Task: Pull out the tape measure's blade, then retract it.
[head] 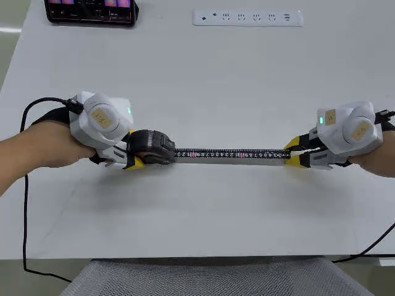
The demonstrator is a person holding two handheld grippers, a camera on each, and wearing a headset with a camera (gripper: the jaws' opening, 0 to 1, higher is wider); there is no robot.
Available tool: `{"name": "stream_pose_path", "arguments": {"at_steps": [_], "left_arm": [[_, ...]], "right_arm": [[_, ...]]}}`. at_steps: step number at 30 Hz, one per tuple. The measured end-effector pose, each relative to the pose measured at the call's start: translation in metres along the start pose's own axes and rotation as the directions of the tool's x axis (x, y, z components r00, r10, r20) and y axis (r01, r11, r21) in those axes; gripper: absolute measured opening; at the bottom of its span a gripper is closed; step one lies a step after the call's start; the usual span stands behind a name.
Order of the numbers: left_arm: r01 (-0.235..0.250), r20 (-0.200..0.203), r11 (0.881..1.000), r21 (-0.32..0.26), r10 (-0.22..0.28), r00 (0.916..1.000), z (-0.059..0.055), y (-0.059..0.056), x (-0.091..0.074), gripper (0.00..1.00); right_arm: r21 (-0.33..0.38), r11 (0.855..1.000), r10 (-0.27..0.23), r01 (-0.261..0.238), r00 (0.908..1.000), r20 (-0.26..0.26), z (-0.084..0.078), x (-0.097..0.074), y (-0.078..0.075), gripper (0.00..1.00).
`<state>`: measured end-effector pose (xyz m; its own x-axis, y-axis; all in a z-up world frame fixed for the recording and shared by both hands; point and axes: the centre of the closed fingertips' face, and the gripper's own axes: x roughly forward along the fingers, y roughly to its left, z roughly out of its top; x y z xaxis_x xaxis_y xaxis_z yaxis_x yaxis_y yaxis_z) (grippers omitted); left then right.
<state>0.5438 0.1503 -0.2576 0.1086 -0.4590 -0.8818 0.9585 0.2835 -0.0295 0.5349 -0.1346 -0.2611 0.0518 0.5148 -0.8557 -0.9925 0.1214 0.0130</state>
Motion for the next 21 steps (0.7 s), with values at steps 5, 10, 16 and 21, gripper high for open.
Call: {"name": "stream_pose_path", "arguments": {"at_steps": [5, 10, 16, 21], "left_arm": [[-0.006, -0.001, 1.0, 0.004, 0.006, 1.0, 0.0005, 0.0002, -0.0001, 0.28], [-0.011, -0.001, 1.0, 0.008, 0.011, 0.9999, 0.0017, 0.0001, 0.0002, 0.28], [-0.02, -0.003, 1.0, 0.012, 0.02, 0.9998, 0.002, 0.0002, 0.0002, 0.28], [-0.028, -0.011, 0.999, 0.022, 0.028, 0.9995, 0.0021, 0.0007, 0.0003, 0.29]], "right_arm": [[0.005, 1.0, 0.003, -0.003, 0.9999, -0.014, -0.001, 0.0014, 0.0002, 0.09], [0.003, 1.0, 0.006, -0.006, 0.9996, -0.029, -0.0017, 0.0024, -0.0002, 0.09], [0.006, 1.0, 0.012, -0.011, 0.9991, -0.04, -0.0016, 0.0023, -0.0002, 0.09], [-0.005, 1.0, 0.016, -0.016, 0.9982, -0.058, -0.0015, 0.0024, 0.0001, 0.1]]}}
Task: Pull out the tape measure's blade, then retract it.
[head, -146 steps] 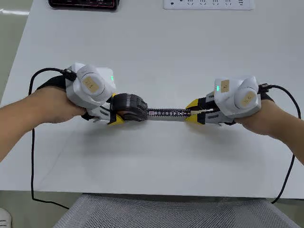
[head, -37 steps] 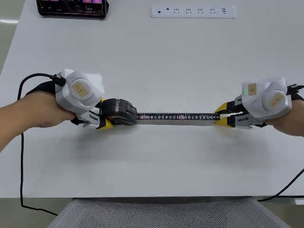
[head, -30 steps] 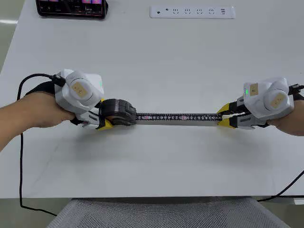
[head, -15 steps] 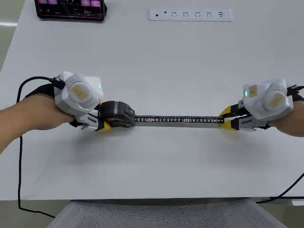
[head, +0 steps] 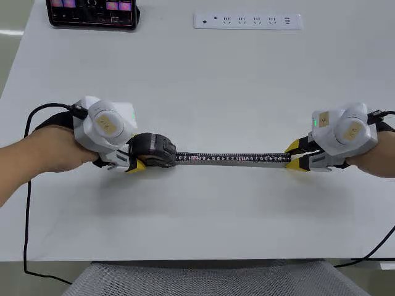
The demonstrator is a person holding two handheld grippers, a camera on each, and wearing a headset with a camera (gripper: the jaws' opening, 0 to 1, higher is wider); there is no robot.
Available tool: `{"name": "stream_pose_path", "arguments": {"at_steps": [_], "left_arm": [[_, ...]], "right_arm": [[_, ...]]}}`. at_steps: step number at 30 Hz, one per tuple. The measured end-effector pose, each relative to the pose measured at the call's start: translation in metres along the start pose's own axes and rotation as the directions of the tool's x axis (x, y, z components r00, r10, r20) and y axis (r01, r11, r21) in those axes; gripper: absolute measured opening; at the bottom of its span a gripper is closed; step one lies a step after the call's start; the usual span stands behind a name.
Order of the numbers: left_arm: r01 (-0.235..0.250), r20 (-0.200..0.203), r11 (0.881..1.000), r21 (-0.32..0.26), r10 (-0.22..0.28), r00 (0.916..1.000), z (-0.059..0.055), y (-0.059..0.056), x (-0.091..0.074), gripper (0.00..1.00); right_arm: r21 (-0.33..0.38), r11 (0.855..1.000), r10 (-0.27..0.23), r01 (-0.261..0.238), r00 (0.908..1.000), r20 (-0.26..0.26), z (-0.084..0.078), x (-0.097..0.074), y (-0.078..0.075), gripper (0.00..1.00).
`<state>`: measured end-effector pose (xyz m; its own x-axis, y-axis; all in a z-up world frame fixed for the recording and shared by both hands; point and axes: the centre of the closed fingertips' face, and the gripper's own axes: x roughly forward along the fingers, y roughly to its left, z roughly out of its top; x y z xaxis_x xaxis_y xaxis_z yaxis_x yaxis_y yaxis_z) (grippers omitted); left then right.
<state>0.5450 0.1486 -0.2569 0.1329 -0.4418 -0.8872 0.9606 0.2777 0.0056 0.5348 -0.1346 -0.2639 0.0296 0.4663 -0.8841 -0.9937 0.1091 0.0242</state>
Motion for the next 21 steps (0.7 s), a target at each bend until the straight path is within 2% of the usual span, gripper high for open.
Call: {"name": "stream_pose_path", "arguments": {"at_steps": [11, 21], "left_arm": [[-0.006, -0.018, 1.0, 0.009, 0.006, 0.9998, -0.0006, 0.0005, -0.0003, 0.29], [-0.006, -0.019, 1.0, 0.013, 0.007, 0.9998, -0.0008, 0.0008, -0.0004, 0.29]], "right_arm": [[-0.029, 1.0, 0.006, -0.008, 0.9985, -0.055, 0.0001, 0.0009, -0.0001, 0.11], [-0.026, 1.0, 0.009, -0.011, 0.9978, -0.065, -0.0012, 0.001, -0.0005, 0.12]]}}
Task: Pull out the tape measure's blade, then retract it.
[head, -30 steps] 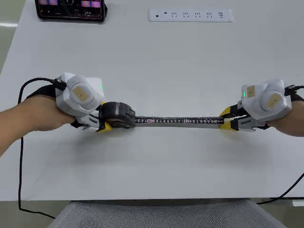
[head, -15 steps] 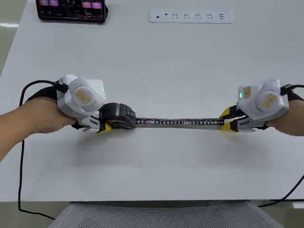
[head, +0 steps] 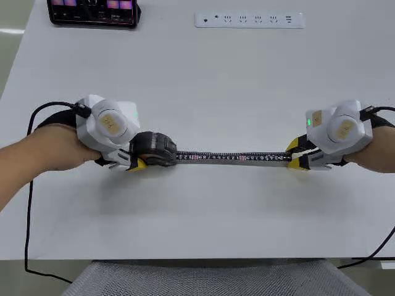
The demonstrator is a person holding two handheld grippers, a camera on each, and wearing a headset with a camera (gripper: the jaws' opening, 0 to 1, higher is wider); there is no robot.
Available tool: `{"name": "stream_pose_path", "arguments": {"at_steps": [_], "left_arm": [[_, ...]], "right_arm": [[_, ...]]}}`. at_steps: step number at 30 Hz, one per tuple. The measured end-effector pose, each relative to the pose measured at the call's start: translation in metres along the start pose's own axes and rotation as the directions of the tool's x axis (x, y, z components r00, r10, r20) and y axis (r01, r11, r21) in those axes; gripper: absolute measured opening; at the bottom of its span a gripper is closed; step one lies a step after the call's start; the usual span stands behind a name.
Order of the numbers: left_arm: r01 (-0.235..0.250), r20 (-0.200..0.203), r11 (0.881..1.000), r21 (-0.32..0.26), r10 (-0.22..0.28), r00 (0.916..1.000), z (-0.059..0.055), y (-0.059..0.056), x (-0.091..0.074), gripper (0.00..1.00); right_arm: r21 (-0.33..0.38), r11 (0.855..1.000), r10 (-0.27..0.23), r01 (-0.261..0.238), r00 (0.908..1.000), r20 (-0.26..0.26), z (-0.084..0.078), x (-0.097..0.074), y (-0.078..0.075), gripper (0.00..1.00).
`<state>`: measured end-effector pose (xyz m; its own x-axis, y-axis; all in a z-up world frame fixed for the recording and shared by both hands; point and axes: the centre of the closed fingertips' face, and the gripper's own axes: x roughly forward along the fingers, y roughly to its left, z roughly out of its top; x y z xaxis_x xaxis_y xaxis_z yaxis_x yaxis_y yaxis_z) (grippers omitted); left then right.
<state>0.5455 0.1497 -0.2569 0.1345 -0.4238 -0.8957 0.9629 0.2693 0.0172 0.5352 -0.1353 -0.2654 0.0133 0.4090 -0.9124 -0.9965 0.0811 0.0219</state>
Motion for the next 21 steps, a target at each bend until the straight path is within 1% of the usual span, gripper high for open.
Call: {"name": "stream_pose_path", "arguments": {"at_steps": [4, 21], "left_arm": [[-0.001, 0.0, 1.0, 0.001, 0.001, 1.0, -0.0001, 0.0, 0.0, 0.29], [0.0, 0.003, 1.0, -0.001, 0.0, 1.0, 0.0004, -0.0002, -0.0003, 0.29]], "right_arm": [[0.012, 1.0, 0.001, -0.001, 1.0, 0.002, -0.0002, 0.0001, 0.0001, 0.12], [0.016, 1.0, -0.001, 0.001, 1.0, 0.003, -0.0012, -0.0001, 0.0007, 0.12]]}}
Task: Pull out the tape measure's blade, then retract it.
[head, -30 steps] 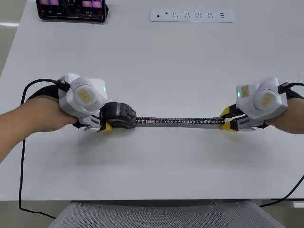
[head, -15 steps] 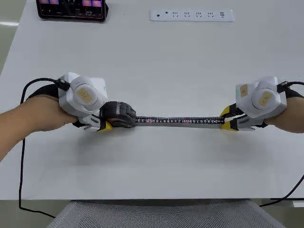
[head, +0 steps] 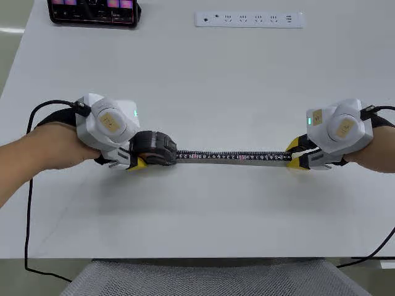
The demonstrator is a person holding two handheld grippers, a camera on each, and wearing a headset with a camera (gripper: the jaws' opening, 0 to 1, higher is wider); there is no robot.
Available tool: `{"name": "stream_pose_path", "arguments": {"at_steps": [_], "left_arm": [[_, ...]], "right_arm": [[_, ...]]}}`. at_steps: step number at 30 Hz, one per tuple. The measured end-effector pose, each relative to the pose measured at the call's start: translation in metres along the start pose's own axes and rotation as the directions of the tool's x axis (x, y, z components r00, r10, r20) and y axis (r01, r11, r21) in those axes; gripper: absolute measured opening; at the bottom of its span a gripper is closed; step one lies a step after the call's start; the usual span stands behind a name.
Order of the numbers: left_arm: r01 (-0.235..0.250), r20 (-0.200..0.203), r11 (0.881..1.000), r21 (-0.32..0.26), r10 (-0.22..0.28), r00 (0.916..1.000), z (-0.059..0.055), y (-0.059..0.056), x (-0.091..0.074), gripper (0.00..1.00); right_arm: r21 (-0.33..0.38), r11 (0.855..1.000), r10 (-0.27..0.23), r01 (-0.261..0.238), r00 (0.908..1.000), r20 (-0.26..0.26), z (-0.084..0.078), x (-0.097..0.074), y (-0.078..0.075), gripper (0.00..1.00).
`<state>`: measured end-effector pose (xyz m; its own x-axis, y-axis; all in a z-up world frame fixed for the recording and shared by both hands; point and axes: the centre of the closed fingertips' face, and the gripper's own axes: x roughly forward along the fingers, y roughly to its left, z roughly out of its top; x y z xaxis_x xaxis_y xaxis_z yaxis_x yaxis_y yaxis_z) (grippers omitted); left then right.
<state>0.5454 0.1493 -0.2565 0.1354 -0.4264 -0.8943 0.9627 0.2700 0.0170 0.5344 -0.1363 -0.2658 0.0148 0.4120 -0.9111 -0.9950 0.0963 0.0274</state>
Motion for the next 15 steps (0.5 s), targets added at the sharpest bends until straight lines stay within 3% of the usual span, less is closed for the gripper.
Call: {"name": "stream_pose_path", "arguments": {"at_steps": [4, 8, 15], "left_arm": [[0.001, -0.003, 1.0, -0.011, -0.001, 1.0, -0.0002, 0.0002, 0.0002, 0.3], [-0.001, 0.004, 1.0, -0.031, 0.001, 1.0, 0.0021, 0.0018, -0.0008, 0.38], [0.004, 0.006, 1.0, -0.024, -0.004, 1.0, 0.0041, 0.0008, -0.0009, 0.37]], "right_arm": [[0.036, 0.999, 0.0, -0.001, 1.0, 0.01, 0.001, -0.0009, 0.0005, 0.14], [0.036, 0.999, 0.002, -0.003, 1.0, 0.009, 0.0019, -0.0008, 0.0004, 0.16], [0.044, 0.999, -0.002, 0.002, 1.0, 0.009, 0.0025, -0.0017, -0.0009, 0.18]]}}
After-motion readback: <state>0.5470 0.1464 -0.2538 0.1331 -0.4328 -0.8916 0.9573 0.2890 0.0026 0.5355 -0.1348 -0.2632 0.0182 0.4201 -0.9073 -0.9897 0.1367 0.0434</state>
